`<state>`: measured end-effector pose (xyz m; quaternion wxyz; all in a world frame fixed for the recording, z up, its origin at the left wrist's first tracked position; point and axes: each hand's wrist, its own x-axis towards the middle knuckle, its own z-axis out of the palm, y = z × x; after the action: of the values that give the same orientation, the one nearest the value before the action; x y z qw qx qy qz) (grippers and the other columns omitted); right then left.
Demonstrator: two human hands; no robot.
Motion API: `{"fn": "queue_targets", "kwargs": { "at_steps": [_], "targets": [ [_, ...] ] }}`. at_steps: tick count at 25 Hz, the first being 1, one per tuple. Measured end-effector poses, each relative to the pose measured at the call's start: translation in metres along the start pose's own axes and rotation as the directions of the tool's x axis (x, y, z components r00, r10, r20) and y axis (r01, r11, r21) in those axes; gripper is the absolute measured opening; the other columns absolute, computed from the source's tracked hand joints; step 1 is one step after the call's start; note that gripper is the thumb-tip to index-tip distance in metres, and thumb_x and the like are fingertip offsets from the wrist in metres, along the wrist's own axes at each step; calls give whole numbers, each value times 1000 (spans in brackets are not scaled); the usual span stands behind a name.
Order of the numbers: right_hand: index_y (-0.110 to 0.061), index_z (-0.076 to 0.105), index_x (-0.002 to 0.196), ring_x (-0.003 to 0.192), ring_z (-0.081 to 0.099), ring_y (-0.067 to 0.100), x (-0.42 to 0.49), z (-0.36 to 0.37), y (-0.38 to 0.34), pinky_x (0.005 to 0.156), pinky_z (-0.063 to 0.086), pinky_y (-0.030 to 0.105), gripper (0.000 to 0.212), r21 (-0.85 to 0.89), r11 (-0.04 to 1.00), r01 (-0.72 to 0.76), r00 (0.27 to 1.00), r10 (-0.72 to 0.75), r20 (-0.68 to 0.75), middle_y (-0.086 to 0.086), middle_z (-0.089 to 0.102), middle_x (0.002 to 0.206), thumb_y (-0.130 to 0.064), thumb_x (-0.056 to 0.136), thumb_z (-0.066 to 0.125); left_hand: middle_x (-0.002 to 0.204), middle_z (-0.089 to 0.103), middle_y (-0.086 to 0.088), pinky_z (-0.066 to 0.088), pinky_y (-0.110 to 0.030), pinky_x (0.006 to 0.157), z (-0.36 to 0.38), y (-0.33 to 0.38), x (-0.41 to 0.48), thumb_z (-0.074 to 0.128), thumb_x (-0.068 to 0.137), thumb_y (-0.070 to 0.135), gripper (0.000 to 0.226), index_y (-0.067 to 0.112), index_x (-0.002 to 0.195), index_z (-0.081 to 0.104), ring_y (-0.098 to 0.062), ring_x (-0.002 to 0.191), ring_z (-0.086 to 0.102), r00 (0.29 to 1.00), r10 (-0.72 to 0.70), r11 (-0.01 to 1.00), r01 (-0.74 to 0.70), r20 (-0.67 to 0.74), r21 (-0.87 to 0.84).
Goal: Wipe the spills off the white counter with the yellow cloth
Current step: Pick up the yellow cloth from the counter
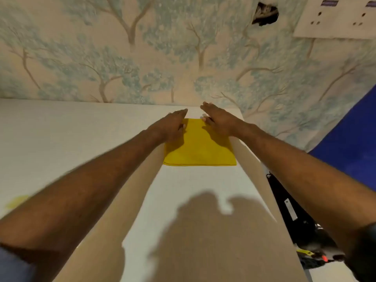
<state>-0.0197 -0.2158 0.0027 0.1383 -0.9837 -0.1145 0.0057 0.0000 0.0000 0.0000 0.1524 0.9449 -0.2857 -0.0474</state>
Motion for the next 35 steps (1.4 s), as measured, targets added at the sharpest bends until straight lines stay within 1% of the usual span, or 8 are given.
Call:
{"fn": "queue_targets", "kwargs": {
  "at_steps": [5, 9, 12, 15, 21, 26, 29, 35],
  "targets": [
    [-3, 37, 152, 147, 35, 34, 12, 25, 21, 122, 27, 40, 49, -97, 995, 12, 999, -8, 36, 18, 38, 159, -26, 109, 36, 155, 42, -20, 31, -45, 120, 15, -20, 24, 42, 104, 25, 50, 6, 150, 41, -37, 143, 38, 1000, 10, 1000, -10, -19, 29],
    [-6, 62, 130, 120, 56, 36, 15, 16, 18, 102, 43, 40, 33, -126, 992, 23, 1000, -25, -13, 19, 62, 130, -13, 100, 50, 146, 48, -26, 36, -42, 109, 1, -19, 36, 53, 101, 29, 56, 8, 151, 40, -42, 136, 44, 995, 2, 996, -11, 104, 89],
    [-6, 67, 122, 110, 62, 34, 13, -3, 10, 89, 47, 36, 29, -112, 993, -23, 999, 18, -44, 18, 67, 121, -7, 94, 60, 136, 58, -24, 37, -33, 88, -16, -9, 45, 60, 97, 26, 49, 6, 141, 52, -39, 123, 54, 984, -15, 990, -11, 178, 142],
    [-8, 70, 116, 107, 65, 30, 4, -20, 4, 80, 46, 31, 24, -90, 995, -37, 999, 34, -33, 15, 71, 117, -6, 92, 65, 136, 59, -19, 41, -35, 92, -27, -2, 37, 67, 92, 27, 48, 8, 136, 58, -36, 123, 55, 989, -6, 988, -17, 145, 155],
    [-10, 67, 124, 109, 68, 26, -30, -72, -29, 96, 53, 34, 36, -140, 989, -44, 999, 43, -5, 13, 73, 121, -3, 89, 71, 125, 68, -15, 47, -33, 83, -83, 21, 0, 84, 78, 22, 47, 15, 123, 68, -26, 102, 61, 998, 39, 998, -42, 55, 50],
    [-11, 76, 116, 103, 71, 26, -75, -133, -79, 87, 54, 29, 31, -228, 974, 2, 998, -16, -60, 11, 76, 116, -4, 85, 72, 124, 71, -16, 54, -39, 93, -138, 55, -57, 88, 71, 18, 54, 15, 122, 70, -31, 112, 66, 997, 73, 996, -73, 0, 48],
    [-11, 78, 111, 100, 72, 24, -106, -162, -114, 87, 57, 32, 29, -204, 979, 23, 993, -46, -112, 11, 77, 110, -9, 83, 79, 121, 73, -14, 53, -35, 86, -170, 65, -98, 89, 70, 15, 54, 15, 120, 71, -27, 107, 68, 995, 90, 994, -87, -35, 65],
    [-10, 78, 110, 97, 72, 20, -159, -201, -187, 85, 58, 32, 30, -205, 971, 125, 973, -160, -167, 9, 78, 107, -12, 80, 83, 102, 79, -6, 46, -16, 64, -232, 67, -195, 89, 70, 21, 39, 13, 107, 79, -7, 73, 62, 987, 110, 993, -105, -119, 51]
  ]
}}
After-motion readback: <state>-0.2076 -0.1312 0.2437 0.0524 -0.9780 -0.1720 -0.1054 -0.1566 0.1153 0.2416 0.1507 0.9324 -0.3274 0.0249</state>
